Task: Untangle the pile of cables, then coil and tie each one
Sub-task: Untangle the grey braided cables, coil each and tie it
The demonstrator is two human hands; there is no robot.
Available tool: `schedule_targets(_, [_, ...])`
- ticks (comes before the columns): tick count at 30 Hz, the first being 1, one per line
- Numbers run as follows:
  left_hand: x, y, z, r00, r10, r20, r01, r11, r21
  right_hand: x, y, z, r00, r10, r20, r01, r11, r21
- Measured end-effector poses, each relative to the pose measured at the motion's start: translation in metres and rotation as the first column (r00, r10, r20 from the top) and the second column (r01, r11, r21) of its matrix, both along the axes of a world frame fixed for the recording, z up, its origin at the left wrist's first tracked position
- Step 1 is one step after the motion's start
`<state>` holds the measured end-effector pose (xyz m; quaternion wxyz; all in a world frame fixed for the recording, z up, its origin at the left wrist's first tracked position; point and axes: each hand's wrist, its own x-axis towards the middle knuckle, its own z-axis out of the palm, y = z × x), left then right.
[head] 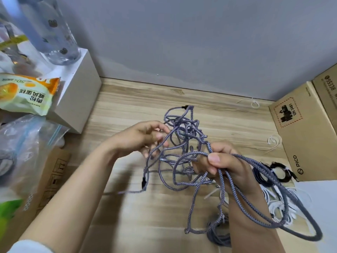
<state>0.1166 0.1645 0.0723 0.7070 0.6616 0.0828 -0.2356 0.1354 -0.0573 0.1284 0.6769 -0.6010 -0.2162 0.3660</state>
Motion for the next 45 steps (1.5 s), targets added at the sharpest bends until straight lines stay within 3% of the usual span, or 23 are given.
schedule_targets(3, [0.003,-0.011,-0.004,0.993,-0.014,0.119,-0.006,0.986,0.165,0.000,0.004,0.000,0.998,0.032,0.060,-0.032,0.999,-0.001])
schedule_targets(6, [0.012,-0.025,-0.009,0.874,0.106,0.474,-0.334,0.839,0.429,-0.001,0.007,-0.002,0.998,0.053,0.035,-0.054,0.998,0.038])
schedule_targets(7, [0.013,-0.028,-0.009,0.820,0.122,0.560,-0.416,0.798,0.436,-0.002,0.007,-0.003,0.998,0.057,0.008,-0.058,0.996,0.063])
schedule_targets(9, [0.013,-0.032,-0.009,0.766,0.196,0.612,-0.482,0.806,0.345,-0.002,0.005,-0.005,0.996,0.069,-0.053,-0.063,0.991,0.117])
schedule_targets(13, [0.013,-0.042,-0.009,0.789,0.394,0.471,-0.500,0.858,0.120,-0.002,0.006,-0.011,0.991,0.072,-0.116,-0.047,0.978,0.205])
schedule_targets(15, [0.014,-0.044,-0.013,0.789,0.417,0.451,-0.501,0.862,0.081,-0.002,0.006,-0.013,0.991,0.065,-0.116,-0.035,0.969,0.243])
schedule_targets(19, [0.012,-0.049,-0.018,0.807,0.346,0.479,-0.478,0.859,0.184,-0.001,0.002,-0.014,0.987,0.043,-0.152,-0.001,0.964,0.266])
schedule_targets(22, [0.013,-0.048,-0.024,0.829,0.320,0.459,-0.481,0.827,0.292,0.001,0.000,-0.016,0.949,0.145,-0.279,0.027,0.846,0.532])
schedule_targets(24, [0.015,-0.043,-0.037,0.837,0.389,0.385,-0.524,0.774,0.356,0.002,0.000,-0.010,0.940,0.190,-0.281,0.039,0.761,0.647])
schedule_targets(28, [0.005,-0.025,-0.061,0.781,0.617,0.102,-0.597,0.686,0.416,0.003,-0.003,0.004,0.942,0.202,-0.268,0.059,0.687,0.724])
schedule_targets(30, [-0.002,-0.014,-0.071,0.817,0.571,0.076,-0.510,0.656,0.556,0.003,-0.004,0.005,0.936,0.209,-0.284,0.067,0.684,0.727])
schedule_targets(33, [-0.006,-0.003,-0.074,0.919,0.368,0.138,-0.338,0.559,0.757,0.002,-0.002,0.001,0.938,0.204,-0.281,0.053,0.717,0.696])
schedule_targets(36, [-0.002,-0.008,-0.060,0.960,0.165,0.225,-0.279,0.567,0.775,0.002,0.001,-0.002,0.946,0.188,-0.263,0.031,0.757,0.653])
schedule_targets(38, [-0.002,-0.017,-0.042,0.924,0.088,0.373,-0.347,0.605,0.717,0.002,0.002,-0.005,0.942,0.193,-0.276,0.030,0.769,0.639])
schedule_targets(41, [-0.006,-0.035,-0.008,0.779,0.065,0.624,-0.540,0.576,0.614,0.003,0.002,-0.006,0.943,0.211,-0.257,-0.004,0.779,0.627])
schedule_targets(45, [-0.007,-0.047,0.011,0.633,-0.020,0.774,-0.606,0.608,0.512,0.004,0.004,-0.004,0.941,0.248,-0.228,-0.047,0.766,0.641])
